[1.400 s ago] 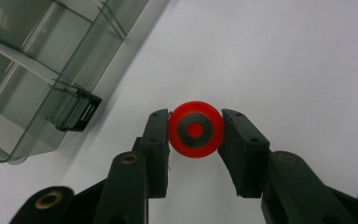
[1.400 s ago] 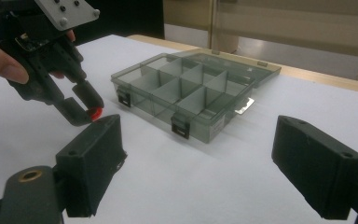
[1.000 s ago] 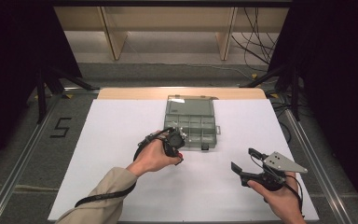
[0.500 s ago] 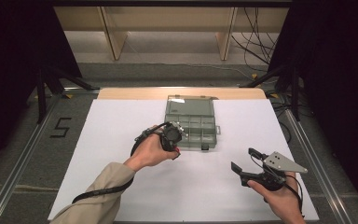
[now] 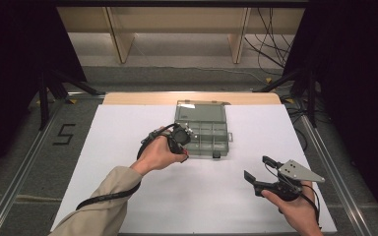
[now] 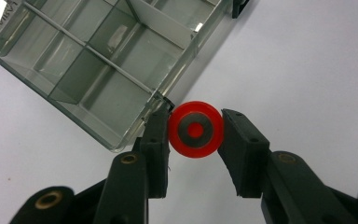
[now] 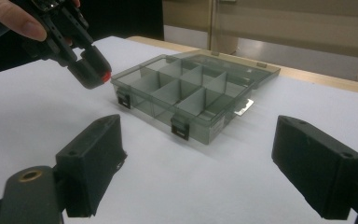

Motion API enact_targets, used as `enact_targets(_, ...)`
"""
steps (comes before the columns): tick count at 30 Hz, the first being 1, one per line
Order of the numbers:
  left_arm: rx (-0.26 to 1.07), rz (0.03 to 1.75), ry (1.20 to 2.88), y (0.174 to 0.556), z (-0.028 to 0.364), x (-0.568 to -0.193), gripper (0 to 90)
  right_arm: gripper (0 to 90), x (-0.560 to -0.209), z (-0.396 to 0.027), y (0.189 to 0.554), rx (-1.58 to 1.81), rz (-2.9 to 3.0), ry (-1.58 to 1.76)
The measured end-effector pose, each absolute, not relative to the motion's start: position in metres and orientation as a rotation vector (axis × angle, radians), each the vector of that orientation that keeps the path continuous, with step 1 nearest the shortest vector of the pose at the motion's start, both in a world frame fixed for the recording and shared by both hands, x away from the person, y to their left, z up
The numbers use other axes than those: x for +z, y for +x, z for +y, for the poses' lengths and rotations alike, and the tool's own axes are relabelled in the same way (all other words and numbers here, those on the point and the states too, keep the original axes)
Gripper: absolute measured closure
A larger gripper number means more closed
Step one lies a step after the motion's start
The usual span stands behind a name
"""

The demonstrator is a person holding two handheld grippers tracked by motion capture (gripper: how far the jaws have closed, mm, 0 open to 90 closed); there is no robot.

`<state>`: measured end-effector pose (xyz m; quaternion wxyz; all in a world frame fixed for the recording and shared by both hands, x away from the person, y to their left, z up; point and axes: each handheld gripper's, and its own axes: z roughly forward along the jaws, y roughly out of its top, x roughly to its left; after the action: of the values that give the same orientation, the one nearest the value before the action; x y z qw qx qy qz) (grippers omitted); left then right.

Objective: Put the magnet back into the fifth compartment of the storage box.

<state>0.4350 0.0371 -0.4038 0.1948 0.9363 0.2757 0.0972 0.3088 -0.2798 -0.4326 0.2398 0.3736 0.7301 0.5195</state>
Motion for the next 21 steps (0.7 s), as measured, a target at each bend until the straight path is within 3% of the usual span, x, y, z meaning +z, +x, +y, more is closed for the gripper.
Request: enact_targets(21, 0.303, 0.779, 2.657, 0.45, 0.04, -0.394, 63.0, 16.9, -0.433, -0.28, 0.309, 1.422, 1.999, 1.022)
